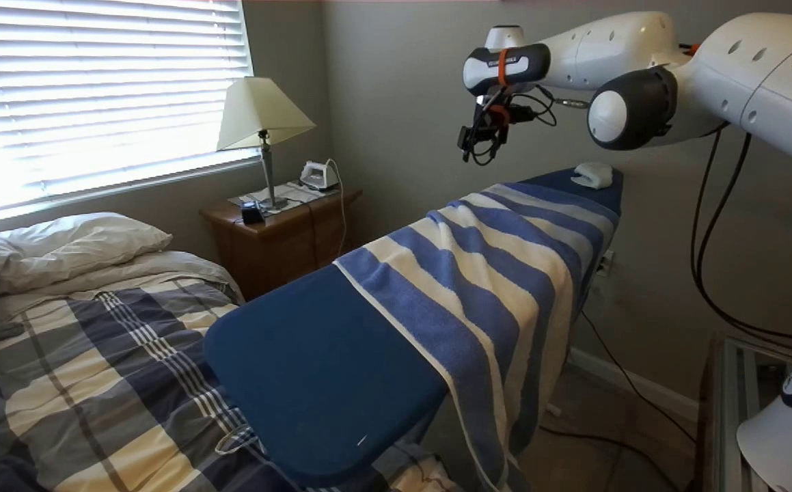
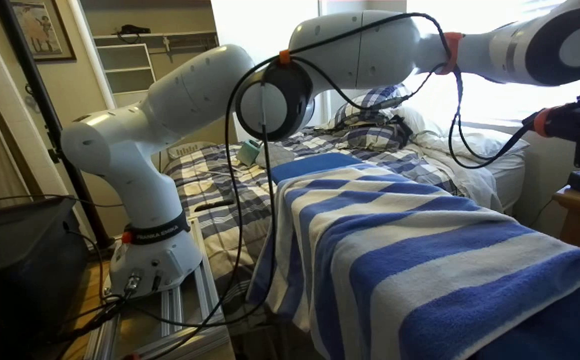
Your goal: Stretch out the towel on the ironing board
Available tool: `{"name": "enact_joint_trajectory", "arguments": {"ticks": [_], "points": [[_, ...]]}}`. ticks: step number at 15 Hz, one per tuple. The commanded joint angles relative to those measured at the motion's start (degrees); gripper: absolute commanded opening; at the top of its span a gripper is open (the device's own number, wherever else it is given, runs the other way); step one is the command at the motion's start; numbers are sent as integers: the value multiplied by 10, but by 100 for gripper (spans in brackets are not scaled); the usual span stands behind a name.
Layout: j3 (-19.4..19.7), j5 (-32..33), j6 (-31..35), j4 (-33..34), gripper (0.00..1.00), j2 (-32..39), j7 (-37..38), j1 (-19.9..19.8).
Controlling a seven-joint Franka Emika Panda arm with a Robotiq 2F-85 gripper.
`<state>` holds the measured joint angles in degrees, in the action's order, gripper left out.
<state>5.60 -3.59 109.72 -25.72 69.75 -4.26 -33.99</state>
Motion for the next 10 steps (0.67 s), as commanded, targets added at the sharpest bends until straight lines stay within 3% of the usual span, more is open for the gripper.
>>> {"name": "enact_joint_trajectory", "arguments": {"ticks": [1,7,9,10], "points": [[-30,-26,-45,-16,100,-31,-32,-44],[-98,-73,-76,-7,100,-51,-132,-88],[-105,-72,-104,-8,100,-58,-160,-88],[-90,-60,-77,-1,100,-45,-130,-82]]}}
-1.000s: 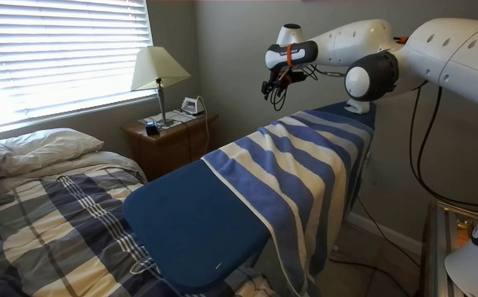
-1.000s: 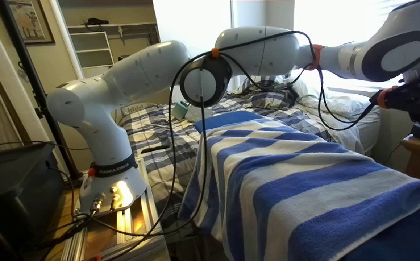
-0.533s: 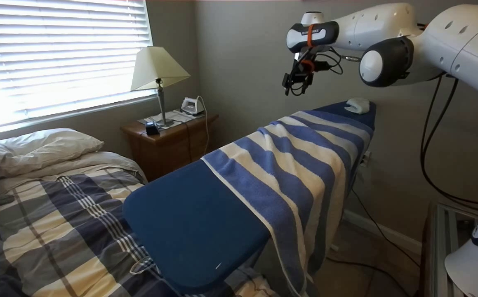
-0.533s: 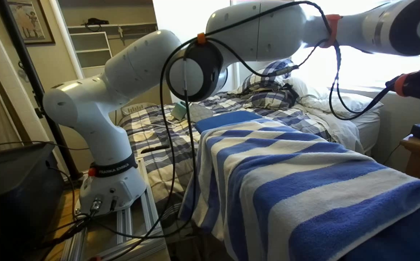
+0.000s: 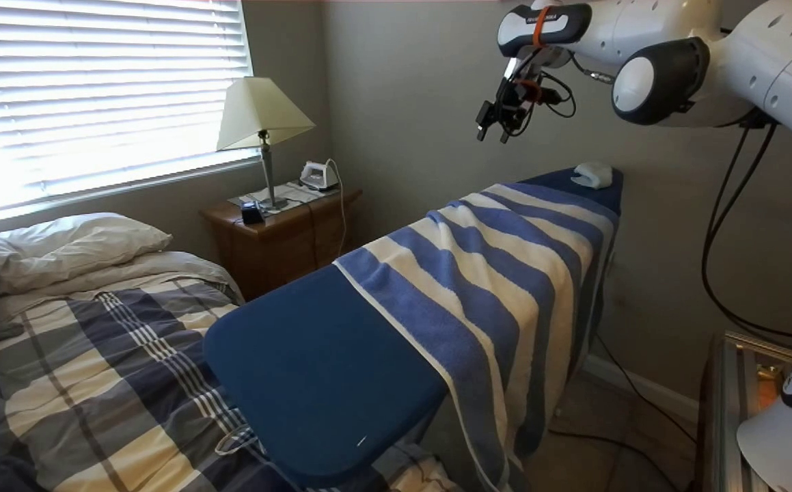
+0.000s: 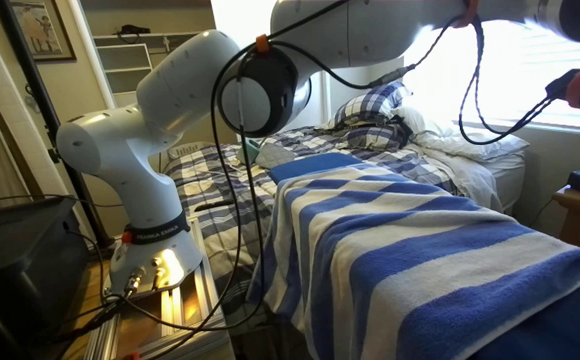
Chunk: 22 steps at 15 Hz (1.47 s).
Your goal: Stretch out the towel on the ironing board
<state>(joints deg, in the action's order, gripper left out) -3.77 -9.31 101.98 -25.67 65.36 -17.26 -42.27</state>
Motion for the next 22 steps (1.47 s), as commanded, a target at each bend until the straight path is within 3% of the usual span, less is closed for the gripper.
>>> {"name": "enact_joint_trajectory", "arguments": {"ticks": [1,7,13,18,22], "points": [[3,-3,-2,-2,100,-3,-2,2],[11,6,-1,-2,100,-2,1,8],[17,16,-169,-20,100,-21,-59,-4],[55,48,-186,-8,100,-17,-64,-20],[54,54,-204,-15,100,-18,-96,-28]]}}
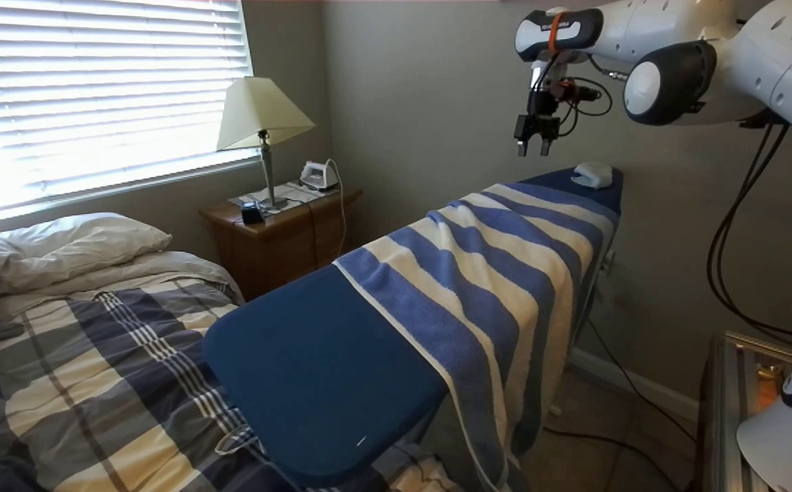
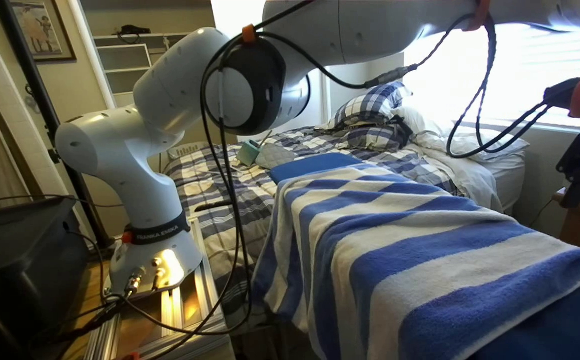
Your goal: Stretch out the towel on the ironing board
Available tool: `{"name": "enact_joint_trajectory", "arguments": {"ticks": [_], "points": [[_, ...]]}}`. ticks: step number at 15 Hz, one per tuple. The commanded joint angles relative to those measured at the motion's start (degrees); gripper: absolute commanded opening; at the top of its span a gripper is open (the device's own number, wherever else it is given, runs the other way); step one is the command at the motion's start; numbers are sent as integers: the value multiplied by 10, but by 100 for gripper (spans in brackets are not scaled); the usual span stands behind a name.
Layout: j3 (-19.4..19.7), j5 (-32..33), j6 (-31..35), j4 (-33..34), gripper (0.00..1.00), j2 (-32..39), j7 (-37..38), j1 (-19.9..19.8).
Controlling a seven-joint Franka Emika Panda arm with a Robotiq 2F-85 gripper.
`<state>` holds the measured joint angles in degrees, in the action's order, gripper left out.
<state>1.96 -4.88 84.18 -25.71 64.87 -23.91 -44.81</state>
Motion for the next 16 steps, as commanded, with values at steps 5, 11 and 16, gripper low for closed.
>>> {"name": "enact_joint_trajectory", "arguments": {"ticks": [5,11,16], "points": [[-9,4,-42,-6,100,-4,-43,-2],[-10,4,-47,-6,100,-7,-49,-1],[-10,4,-48,-6,100,-7,-49,-1]]}}
